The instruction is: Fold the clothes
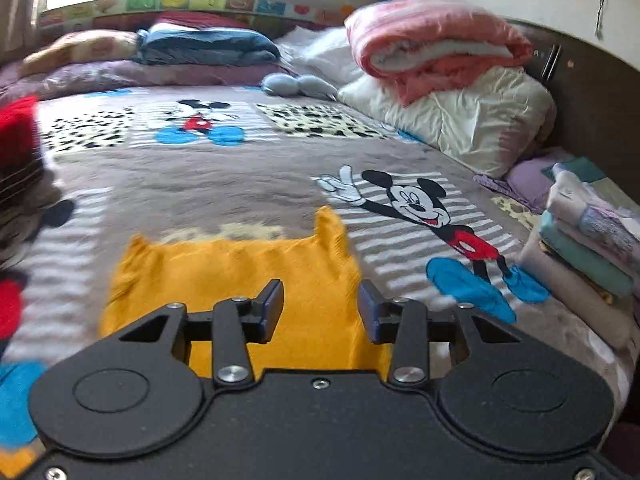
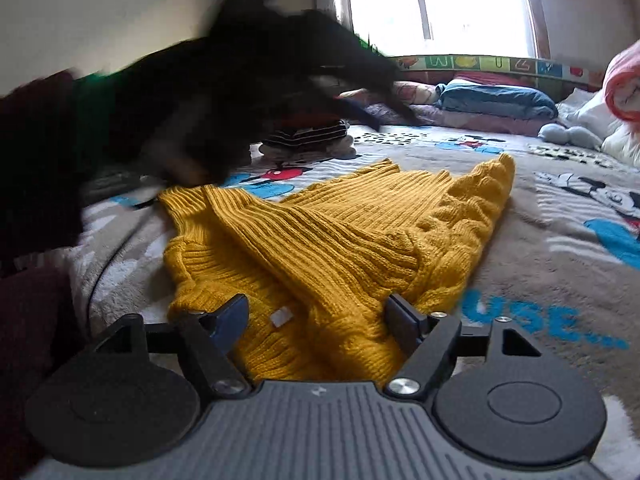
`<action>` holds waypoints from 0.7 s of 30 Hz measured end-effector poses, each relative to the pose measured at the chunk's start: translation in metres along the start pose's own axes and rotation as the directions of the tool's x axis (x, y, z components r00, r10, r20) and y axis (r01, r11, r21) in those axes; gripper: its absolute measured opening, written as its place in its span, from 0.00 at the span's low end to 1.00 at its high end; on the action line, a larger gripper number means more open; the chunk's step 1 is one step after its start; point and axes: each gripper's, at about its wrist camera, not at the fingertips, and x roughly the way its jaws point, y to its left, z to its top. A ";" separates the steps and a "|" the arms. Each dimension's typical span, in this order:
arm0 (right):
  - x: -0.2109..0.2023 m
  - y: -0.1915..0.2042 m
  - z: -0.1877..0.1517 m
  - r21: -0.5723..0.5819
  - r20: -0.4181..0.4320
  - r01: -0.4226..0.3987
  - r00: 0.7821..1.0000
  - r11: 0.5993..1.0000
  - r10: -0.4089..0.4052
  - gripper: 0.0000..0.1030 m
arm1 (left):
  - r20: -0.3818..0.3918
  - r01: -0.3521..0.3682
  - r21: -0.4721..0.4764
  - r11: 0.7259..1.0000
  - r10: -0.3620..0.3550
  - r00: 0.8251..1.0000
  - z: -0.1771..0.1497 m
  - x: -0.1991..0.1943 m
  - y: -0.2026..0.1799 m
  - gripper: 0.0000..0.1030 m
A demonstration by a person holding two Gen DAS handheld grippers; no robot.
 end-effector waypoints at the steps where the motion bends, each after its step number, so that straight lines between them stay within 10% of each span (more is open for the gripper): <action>1: 0.001 0.000 -0.001 0.004 -0.003 -0.006 1.000 1.000 0.006 0.76 | -0.018 0.011 -0.010 1.000 -0.011 1.000 0.007 0.013 -0.001 0.38; 11: 0.004 -0.005 -0.003 0.048 -0.001 -0.064 0.998 0.997 0.064 0.87 | -0.128 0.032 -0.067 0.997 -0.041 0.991 0.042 0.088 0.005 0.33; 16: 0.005 -0.006 -0.003 0.063 0.003 -0.085 0.996 0.994 0.085 0.90 | -0.174 0.039 -0.037 0.999 -0.045 0.984 0.041 0.106 0.008 0.08; 21: 0.007 -0.007 -0.004 0.070 0.003 -0.094 0.996 0.993 0.094 0.92 | -0.077 0.139 -0.249 0.958 -0.163 0.984 0.033 0.098 0.047 0.06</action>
